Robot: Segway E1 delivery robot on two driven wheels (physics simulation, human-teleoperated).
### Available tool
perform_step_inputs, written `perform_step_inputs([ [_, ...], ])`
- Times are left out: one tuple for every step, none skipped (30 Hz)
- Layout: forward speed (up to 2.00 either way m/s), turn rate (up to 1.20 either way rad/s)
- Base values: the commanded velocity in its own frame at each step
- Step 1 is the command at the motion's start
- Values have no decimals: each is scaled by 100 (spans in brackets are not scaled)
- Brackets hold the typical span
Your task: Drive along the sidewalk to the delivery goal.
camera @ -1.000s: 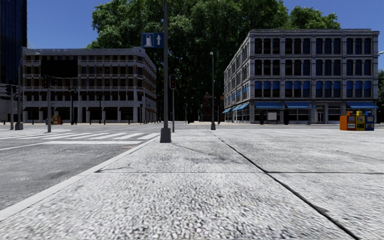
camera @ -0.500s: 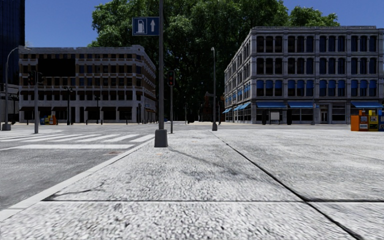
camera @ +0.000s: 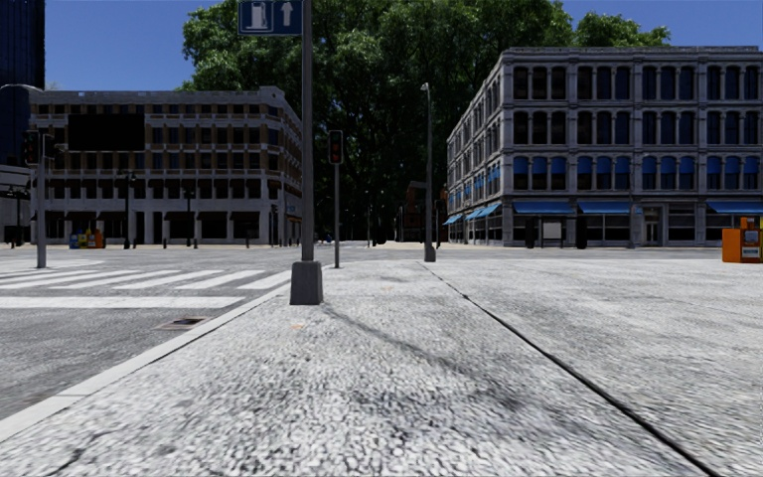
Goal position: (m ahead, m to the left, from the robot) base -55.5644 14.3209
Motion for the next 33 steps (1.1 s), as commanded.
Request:
perform_step_inputs([
  [200,0],
  [200,0],
  [200,0],
  [200,0],
  [200,0],
  [200,0],
  [200,0],
  [200,0],
  [200,0],
  [200,0],
  [200,0],
  [200,0],
  [200,0],
  [200,0],
  [200,0],
  [200,0],
  [200,0],
  [200,0],
  [200,0],
  [200,0],
  [200,0],
  [200,0],
  [200,0],
  [200,0],
  [200,0],
  [200,0],
  [200,0],
  [200,0],
  [200,0],
  [200,0],
  [200,0],
  [200,0],
  [200,0],
])
